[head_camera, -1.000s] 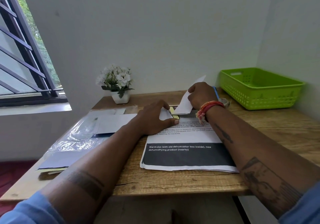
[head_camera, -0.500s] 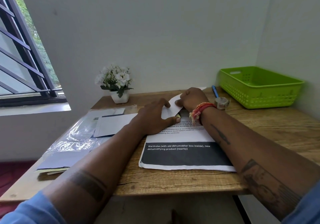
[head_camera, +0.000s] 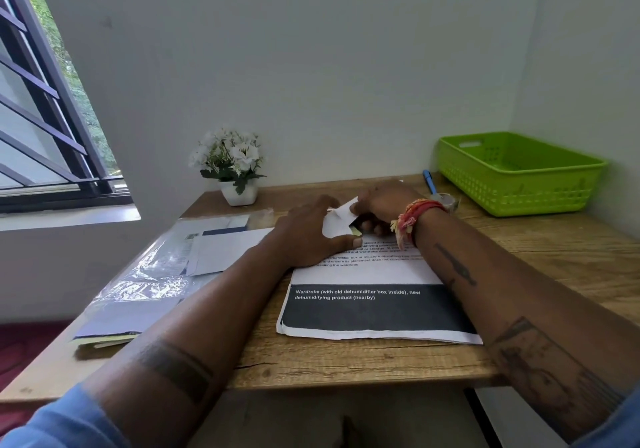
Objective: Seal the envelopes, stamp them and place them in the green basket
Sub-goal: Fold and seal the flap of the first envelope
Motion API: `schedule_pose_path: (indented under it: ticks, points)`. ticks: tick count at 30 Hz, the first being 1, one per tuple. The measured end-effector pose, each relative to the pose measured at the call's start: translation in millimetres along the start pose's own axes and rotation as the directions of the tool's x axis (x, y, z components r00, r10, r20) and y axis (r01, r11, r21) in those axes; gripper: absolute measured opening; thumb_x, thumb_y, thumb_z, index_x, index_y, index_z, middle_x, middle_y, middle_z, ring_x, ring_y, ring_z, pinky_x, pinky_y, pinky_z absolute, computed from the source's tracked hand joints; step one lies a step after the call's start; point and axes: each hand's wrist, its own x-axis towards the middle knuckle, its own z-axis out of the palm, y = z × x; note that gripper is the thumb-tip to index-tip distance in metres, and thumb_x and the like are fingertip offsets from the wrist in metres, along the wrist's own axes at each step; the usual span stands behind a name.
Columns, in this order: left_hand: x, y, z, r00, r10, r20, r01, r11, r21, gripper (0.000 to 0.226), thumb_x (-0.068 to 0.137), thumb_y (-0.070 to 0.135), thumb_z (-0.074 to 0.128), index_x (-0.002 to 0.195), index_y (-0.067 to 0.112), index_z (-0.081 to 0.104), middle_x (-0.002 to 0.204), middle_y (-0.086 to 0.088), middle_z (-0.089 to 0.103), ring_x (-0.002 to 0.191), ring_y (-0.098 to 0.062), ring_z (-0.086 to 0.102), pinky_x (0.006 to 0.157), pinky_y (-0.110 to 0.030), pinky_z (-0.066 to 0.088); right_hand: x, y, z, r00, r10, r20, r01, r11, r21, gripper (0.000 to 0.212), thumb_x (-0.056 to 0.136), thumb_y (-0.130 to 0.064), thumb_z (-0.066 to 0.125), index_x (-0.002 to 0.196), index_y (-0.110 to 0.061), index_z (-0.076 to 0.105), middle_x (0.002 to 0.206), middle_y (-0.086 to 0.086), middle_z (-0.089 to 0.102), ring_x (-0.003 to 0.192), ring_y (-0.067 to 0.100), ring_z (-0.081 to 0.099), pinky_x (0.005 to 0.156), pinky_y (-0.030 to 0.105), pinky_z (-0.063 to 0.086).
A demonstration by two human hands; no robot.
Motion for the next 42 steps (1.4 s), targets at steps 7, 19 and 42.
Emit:
schedule_pose_path:
  ticks: [7,19,42]
  points:
    - [0,1,1,0.999,0.001,-0.044,-0.001,1.000,0.007,0.099,0.061,0.090,0.058,0.139,0.031,0.043,0.140,0.007,0.054,0.124,-0.016,0.053,0.103,-0.041,0.045,9,-1,-4,0.992,-0.024,-0.125,0.013,0.996,-0.088,0.024,0.097,-0.010,0.051,0.080,-0.005,0.067,0.084,0.011,0.071,0.058,0.018,0.058,0.060,0.029,0.050]
    - [0,0,0,0.999,-0.015,-0.040,0.014,1.000,-0.023,0.104,0.060,0.091,0.060,0.143,0.032,0.038,0.145,0.007,0.051,0.128,-0.016,0.051,0.105,-0.043,0.045,10,-2,-10,0.984,-0.073,-0.160,0.053,0.991,-0.122,0.025,0.096,-0.013,0.051,0.102,0.004,0.069,0.080,0.013,0.071,0.056,0.018,0.060,0.045,0.021,0.044]
    - [-2,3,1,0.989,0.048,-0.136,-0.048,0.999,0.008,0.096,0.068,0.079,0.068,0.144,0.029,0.040,0.141,0.004,0.055,0.129,-0.015,0.051,0.099,-0.030,0.034,1,-9,6,0.994,0.053,0.090,-0.070,0.979,0.190,0.021,0.094,-0.017,0.051,0.100,-0.006,0.068,0.066,0.004,0.055,0.049,0.015,0.048,0.035,0.018,0.035]
